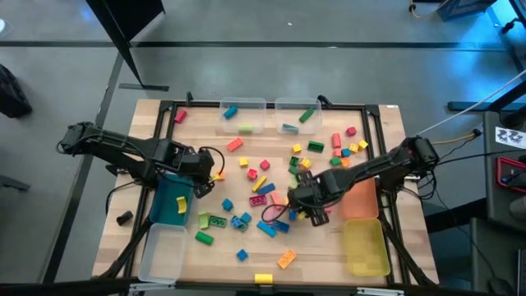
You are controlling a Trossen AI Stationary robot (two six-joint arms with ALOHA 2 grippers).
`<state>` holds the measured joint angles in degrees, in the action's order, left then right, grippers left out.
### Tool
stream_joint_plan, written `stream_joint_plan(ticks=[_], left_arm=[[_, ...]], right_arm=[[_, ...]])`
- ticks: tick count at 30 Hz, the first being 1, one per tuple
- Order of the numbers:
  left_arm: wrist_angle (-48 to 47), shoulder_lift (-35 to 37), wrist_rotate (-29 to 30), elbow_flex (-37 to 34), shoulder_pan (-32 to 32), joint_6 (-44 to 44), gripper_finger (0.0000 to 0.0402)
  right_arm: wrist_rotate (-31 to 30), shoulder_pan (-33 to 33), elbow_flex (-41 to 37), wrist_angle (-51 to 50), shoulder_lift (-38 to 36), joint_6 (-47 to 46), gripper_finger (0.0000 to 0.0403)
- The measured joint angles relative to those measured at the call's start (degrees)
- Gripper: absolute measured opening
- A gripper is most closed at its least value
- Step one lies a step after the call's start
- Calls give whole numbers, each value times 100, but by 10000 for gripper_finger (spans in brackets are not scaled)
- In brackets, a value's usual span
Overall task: Sort blocks by size
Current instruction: Put the brown block into the blue bin
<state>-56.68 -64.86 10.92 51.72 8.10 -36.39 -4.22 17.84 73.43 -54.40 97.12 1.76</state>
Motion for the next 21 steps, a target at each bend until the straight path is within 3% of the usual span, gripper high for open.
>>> stream_joint_plan(ticks=[21], left_arm=[[229,-2,2,-2,2,277,155]], right_arm=[[-105,-24,2,202,249,-190,220]])
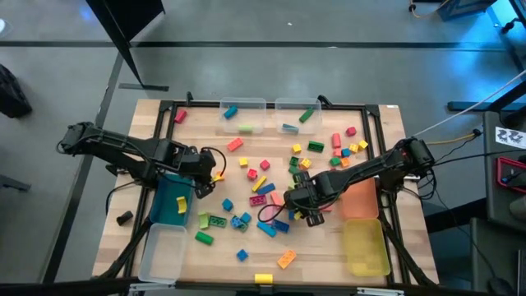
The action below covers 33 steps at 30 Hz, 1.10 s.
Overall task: Sort blocks by size
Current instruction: Put the brown block into the blue bin
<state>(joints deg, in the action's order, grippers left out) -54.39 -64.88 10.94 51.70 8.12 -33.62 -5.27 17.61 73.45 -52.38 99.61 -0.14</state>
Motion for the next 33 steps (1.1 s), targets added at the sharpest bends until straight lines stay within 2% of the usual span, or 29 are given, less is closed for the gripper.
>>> stream_joint_plan(ticks=[14,21,33], left_arm=[[0,0,0,0,0,435,155],[0,0,0,0,0,427,155],[24,0,0,0,4,410,155]], right_arm=[[-178,0,0,-117,0,-593,220],[-363,0,0,-173,41,-611,220],[-230,-2,-5,-177,300,-564,220]])
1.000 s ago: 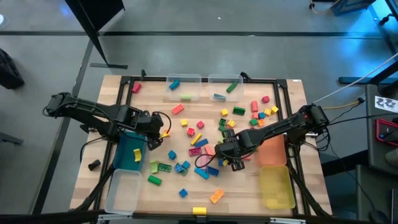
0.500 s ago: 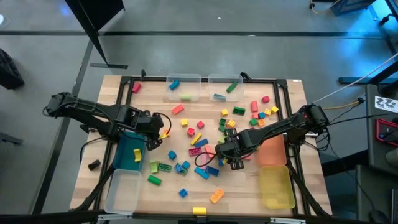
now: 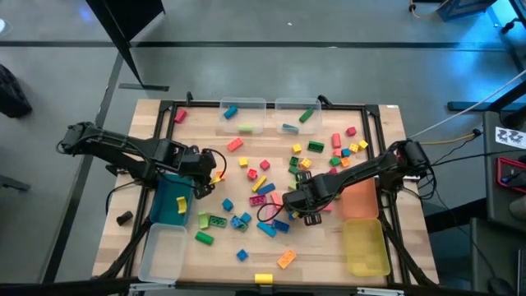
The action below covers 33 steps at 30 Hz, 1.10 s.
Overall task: Sort blocks by size
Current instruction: Put the brown block into the blue bin
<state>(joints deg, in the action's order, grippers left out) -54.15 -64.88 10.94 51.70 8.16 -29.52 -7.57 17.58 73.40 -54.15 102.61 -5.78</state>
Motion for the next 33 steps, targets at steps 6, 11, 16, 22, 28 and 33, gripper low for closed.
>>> stream_joint_plan(ticks=[6,11,16,22,28,33], left_arm=[[2,0,0,0,0,-2,155],[20,0,0,0,0,-2,155],[36,0,0,-7,0,-2,155],[77,0,0,-7,0,-2,155],[90,0,0,-7,0,-4,155],[94,0,0,-7,0,-4,155]], right_arm=[[98,-63,-2,-23,148,7,220],[184,-125,-2,26,164,100,213],[176,-121,-2,2,161,127,156],[185,-120,11,-183,157,125,132],[196,-109,434,-1092,157,109,132],[131,-105,1074,-2061,157,-36,142]])
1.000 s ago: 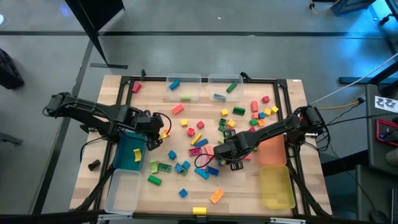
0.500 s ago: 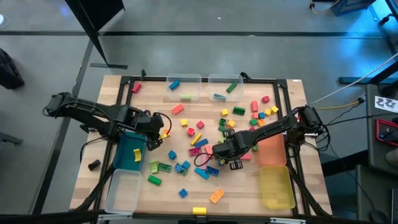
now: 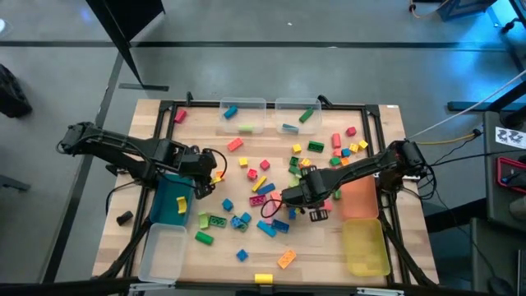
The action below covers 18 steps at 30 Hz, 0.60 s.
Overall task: Sort blocks by size
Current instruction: Put the brown block into the blue bin
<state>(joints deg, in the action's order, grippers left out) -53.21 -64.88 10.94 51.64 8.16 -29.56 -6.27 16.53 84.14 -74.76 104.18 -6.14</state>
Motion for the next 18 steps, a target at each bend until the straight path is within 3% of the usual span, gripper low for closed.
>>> stream_joint_plan(ticks=[9,13,18], left_arm=[[38,0,43,0,0,120,155],[50,0,127,0,0,111,155],[223,0,173,-6,0,169,155]], right_arm=[[-234,0,474,-1553,-11,-487,141],[-158,0,127,-1544,-330,-598,138],[-126,0,-663,-1518,-1149,-1415,140]])
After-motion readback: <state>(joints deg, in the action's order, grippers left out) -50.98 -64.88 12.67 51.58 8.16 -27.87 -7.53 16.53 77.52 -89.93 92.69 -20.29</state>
